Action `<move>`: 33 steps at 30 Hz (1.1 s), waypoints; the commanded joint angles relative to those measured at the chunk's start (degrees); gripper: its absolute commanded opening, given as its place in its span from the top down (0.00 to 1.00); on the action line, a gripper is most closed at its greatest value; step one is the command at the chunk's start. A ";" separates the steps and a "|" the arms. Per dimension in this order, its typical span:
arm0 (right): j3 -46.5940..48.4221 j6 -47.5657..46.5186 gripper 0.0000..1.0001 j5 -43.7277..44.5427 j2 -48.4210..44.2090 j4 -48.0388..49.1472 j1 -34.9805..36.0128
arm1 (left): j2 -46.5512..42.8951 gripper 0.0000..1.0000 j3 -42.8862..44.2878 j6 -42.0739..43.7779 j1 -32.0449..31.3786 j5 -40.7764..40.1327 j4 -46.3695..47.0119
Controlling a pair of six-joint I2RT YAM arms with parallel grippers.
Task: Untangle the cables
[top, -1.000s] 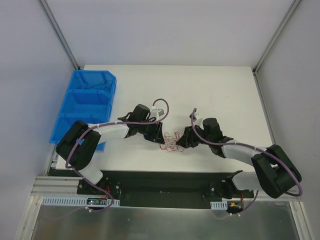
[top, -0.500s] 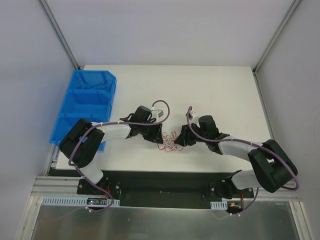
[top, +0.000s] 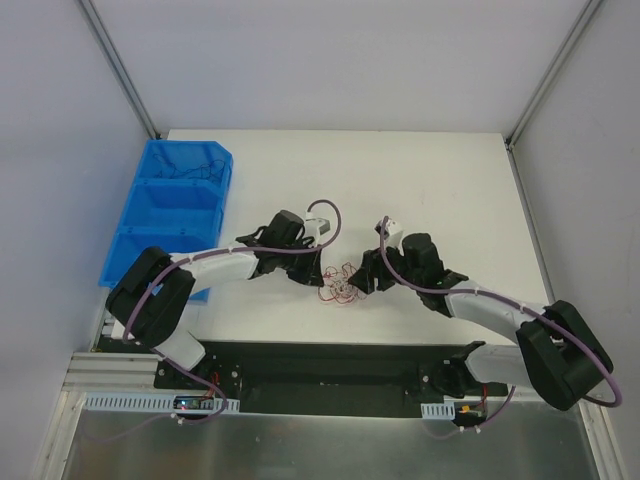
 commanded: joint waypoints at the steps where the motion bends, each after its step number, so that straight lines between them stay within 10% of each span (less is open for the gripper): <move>1: 1.09 -0.99 0.34 -0.12 -4.10 1.37 1.51 | -6.42 1.00 3.37 0.62 -0.37 4.12 -1.80; 10: 8.99 -0.99 0.31 3.65 0.26 -2.31 5.20 | -12.05 1.00 6.97 -2.36 -0.37 7.20 -1.80; 24: 13.58 5.51 0.74 30.71 14.52 -5.32 4.41 | -25.66 1.00 17.25 -4.66 -0.37 4.93 -6.10; 33: 11.29 10.96 0.85 29.24 12.15 -9.88 -7.35 | -34.89 1.00 26.58 1.93 -0.37 -10.18 -12.96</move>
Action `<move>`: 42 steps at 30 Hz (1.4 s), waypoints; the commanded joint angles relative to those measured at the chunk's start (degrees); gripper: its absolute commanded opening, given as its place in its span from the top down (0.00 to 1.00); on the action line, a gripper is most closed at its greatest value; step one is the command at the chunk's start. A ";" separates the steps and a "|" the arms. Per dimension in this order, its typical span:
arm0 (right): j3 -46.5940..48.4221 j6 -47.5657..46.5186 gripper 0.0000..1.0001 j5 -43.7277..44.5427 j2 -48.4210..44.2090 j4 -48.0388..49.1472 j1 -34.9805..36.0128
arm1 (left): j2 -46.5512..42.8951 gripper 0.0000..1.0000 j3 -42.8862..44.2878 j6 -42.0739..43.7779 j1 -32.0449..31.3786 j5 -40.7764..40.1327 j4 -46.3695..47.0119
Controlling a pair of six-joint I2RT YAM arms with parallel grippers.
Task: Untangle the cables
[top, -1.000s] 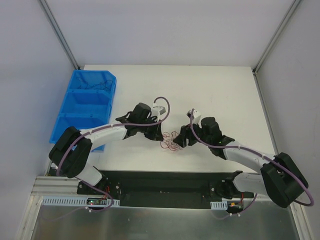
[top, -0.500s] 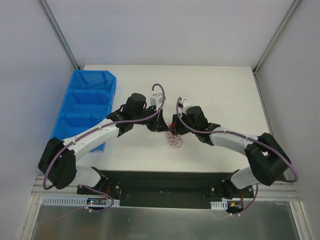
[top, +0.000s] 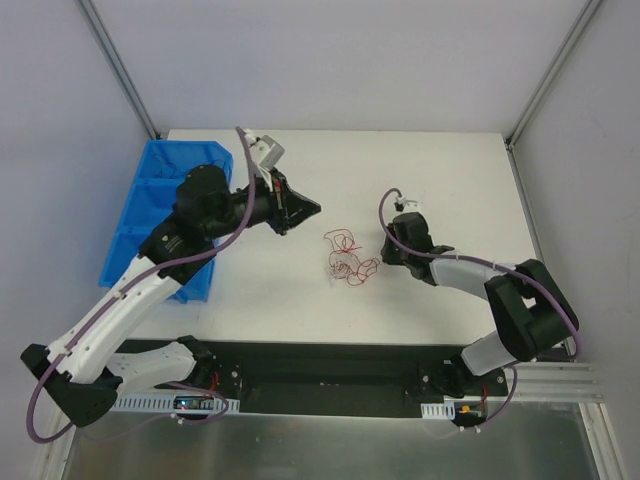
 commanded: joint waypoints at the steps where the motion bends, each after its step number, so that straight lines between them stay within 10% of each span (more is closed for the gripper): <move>1: -2.09 3.45 0.85 -0.16 -3.04 -1.30 -4.83 | -5.76 1.00 3.69 4.62 -0.37 -11.18 -2.23; 5: -3.68 0.29 0.81 -8.50 -4.89 3.71 -5.27 | -4.20 0.98 3.78 3.84 -0.19 -13.48 -5.30; 9: -4.11 0.11 0.75 -11.59 -6.38 5.73 -5.36 | 3.52 0.46 1.06 -0.11 0.16 -9.09 -5.57; 15: -5.17 0.81 0.72 -15.02 -6.92 8.81 -5.54 | 20.48 0.21 0.53 -11.43 5.34 -1.00 -5.66; 29: -2.36 2.13 0.72 -20.20 -3.05 10.14 -5.54 | 48.89 0.35 6.42 -18.75 5.52 -1.01 2.15; 36: -1.92 2.39 0.72 -21.70 -1.99 10.93 -5.18 | 50.30 0.67 4.66 -19.19 5.43 -3.63 9.88; 42: -1.13 2.83 0.72 -22.75 -0.59 11.19 -5.18 | 51.44 0.61 6.15 -19.54 5.43 -3.38 10.69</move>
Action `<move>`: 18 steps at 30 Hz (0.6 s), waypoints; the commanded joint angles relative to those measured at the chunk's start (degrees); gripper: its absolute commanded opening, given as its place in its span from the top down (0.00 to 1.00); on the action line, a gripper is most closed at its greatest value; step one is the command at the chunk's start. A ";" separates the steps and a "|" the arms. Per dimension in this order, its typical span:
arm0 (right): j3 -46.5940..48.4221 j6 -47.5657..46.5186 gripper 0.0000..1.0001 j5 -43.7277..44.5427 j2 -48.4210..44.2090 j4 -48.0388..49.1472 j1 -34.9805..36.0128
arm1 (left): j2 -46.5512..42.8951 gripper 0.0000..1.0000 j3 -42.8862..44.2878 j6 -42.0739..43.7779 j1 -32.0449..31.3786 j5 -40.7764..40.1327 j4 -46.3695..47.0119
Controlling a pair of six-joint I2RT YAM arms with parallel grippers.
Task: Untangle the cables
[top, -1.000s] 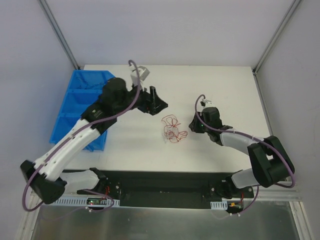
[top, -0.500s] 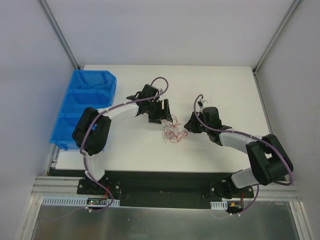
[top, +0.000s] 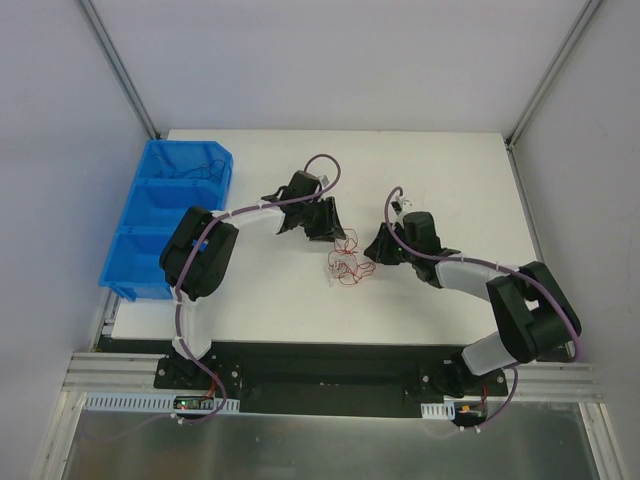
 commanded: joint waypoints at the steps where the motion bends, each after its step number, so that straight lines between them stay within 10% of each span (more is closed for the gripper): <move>1: 2.61 0.73 0.72 -2.34 0.75 2.69 0.41 | 0.32 0.62 2.22 -0.85 -0.45 0.03 2.78; 9: 2.52 -1.81 0.60 -1.29 -0.75 2.87 2.78 | -1.43 0.99 3.01 0.99 -0.54 1.53 2.86; 18: 4.80 -4.89 0.41 2.13 1.09 1.91 8.41 | -13.55 1.00 -2.60 1.44 -2.29 5.04 6.11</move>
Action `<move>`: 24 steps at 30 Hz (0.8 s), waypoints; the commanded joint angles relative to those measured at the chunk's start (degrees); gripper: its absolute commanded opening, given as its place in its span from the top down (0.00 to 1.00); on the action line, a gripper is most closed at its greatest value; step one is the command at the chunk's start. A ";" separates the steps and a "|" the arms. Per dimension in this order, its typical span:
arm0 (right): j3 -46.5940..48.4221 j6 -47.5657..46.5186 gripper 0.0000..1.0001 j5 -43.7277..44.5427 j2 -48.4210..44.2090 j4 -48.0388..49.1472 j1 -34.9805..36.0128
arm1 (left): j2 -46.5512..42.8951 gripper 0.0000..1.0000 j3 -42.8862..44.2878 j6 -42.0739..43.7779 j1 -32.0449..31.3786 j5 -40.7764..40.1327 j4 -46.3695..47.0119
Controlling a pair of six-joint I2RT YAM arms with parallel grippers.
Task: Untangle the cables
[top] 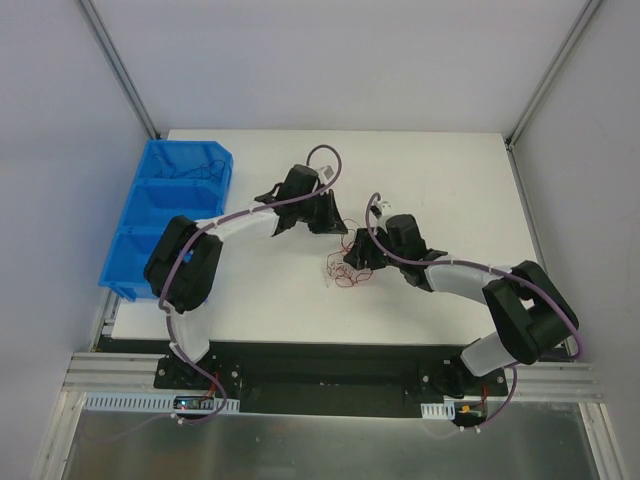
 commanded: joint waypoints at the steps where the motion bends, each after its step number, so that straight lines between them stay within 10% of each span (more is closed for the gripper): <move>1: 4.41 -2.16 0.41 3.05 1.29 0.13 2.70 | -12.15 1.00 -2.92 0.52 -1.27 4.02 4.93; 17: 3.54 2.67 0.74 21.69 0.25 -7.09 2.80 | -42.74 1.00 3.23 11.66 -1.27 -10.90 3.27; 24: -0.06 2.68 0.38 22.48 -4.58 -4.45 0.51 | -45.49 1.00 10.78 18.44 -1.09 -18.56 -5.77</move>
